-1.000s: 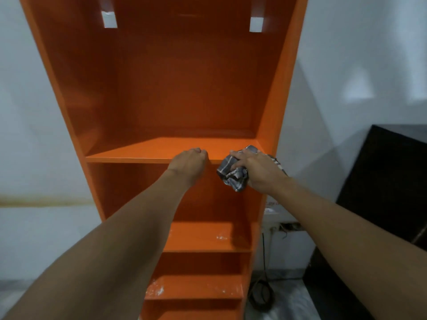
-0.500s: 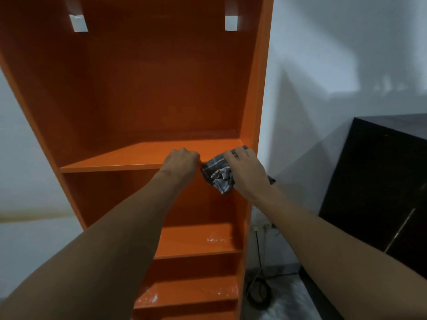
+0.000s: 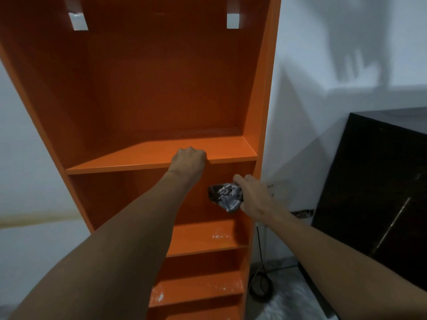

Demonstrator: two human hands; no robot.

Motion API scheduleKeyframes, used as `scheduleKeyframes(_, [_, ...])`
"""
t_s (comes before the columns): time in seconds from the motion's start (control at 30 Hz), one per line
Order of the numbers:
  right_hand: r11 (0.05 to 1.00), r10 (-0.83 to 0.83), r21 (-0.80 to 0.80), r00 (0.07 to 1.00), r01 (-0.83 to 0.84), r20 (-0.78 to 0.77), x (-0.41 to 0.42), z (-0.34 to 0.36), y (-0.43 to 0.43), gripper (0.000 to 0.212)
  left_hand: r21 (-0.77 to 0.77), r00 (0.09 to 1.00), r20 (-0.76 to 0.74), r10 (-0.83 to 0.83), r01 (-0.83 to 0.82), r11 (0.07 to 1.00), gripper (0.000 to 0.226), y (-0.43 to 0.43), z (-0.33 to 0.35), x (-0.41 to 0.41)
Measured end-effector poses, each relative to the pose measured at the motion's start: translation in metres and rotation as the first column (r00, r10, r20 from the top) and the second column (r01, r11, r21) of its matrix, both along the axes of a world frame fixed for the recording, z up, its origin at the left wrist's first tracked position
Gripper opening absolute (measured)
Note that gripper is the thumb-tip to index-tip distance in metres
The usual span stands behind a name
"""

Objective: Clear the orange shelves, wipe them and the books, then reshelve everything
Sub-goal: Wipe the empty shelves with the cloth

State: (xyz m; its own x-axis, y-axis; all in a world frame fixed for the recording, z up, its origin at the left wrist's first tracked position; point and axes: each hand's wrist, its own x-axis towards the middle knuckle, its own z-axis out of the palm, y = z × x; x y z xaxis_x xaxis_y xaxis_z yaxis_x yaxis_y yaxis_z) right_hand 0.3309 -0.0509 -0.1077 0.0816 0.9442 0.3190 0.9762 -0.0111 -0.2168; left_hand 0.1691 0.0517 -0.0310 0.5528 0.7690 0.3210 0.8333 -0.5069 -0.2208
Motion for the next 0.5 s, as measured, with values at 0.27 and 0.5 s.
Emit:
scheduleKeyframes(0.27, [0.995,-0.074,0.056,0.986,0.083,-0.151,-0.021,0.055,-0.018,0.031,-0.176,0.992,-0.083,-0.098,0.082,0.981,0.056,-0.022,0.013,-0.017])
scheduleKeyframes(0.5, [0.991,-0.087,0.068,0.935,0.117,-0.344,-0.042,0.092,-0.030,0.028,-0.412,0.910,0.335,-0.245,0.376,0.830,0.065,-0.047,0.011,-0.052])
